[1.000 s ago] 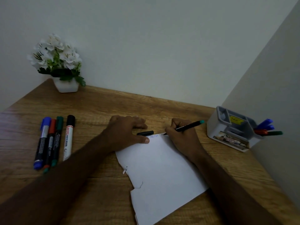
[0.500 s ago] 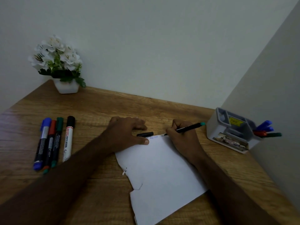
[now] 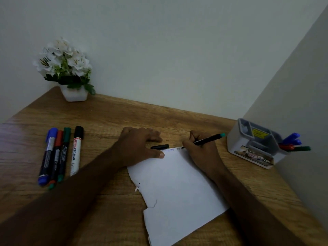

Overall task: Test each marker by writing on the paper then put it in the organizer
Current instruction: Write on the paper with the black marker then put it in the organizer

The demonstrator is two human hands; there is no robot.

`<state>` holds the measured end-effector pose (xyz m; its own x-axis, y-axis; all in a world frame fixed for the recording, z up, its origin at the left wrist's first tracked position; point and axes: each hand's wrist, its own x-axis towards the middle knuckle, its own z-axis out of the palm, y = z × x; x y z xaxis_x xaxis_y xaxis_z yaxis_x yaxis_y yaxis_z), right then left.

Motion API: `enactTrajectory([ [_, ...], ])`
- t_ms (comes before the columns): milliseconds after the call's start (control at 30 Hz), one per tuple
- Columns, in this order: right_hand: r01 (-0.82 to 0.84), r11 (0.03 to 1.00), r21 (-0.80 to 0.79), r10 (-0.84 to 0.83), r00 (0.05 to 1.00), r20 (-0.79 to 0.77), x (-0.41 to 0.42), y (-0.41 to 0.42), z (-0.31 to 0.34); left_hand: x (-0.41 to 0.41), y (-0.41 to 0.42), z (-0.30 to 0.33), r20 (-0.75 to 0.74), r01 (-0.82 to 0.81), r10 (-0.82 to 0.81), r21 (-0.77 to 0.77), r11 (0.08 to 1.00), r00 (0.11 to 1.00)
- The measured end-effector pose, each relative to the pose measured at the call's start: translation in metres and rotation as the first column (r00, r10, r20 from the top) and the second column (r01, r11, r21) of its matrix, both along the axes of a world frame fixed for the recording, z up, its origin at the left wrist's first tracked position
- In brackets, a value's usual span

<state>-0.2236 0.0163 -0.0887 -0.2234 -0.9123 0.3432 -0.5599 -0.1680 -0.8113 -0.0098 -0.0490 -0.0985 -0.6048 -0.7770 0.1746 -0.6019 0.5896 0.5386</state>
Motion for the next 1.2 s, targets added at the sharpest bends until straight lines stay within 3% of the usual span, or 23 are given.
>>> enactTrajectory([
  [600,0.016,1.0,0.016,-0.017,0.999,0.048,0.0031,0.0014,0.0029,0.0008,-0.0001,0.0,0.009,0.008,-0.008,0.009,1.0,1.0],
  [800,0.093,0.995,-0.031,-0.089,0.991,0.099,-0.0032,0.0028,0.0038,0.0006,-0.0005,-0.0006,0.016,0.006,-0.006,-0.003,1.0,1.0],
  [1200,0.034,0.999,-0.002,-0.034,0.999,0.029,-0.0042,0.0003,0.0013,0.001,0.0008,0.0009,-0.003,0.01,-0.01,0.007,1.0,1.0],
])
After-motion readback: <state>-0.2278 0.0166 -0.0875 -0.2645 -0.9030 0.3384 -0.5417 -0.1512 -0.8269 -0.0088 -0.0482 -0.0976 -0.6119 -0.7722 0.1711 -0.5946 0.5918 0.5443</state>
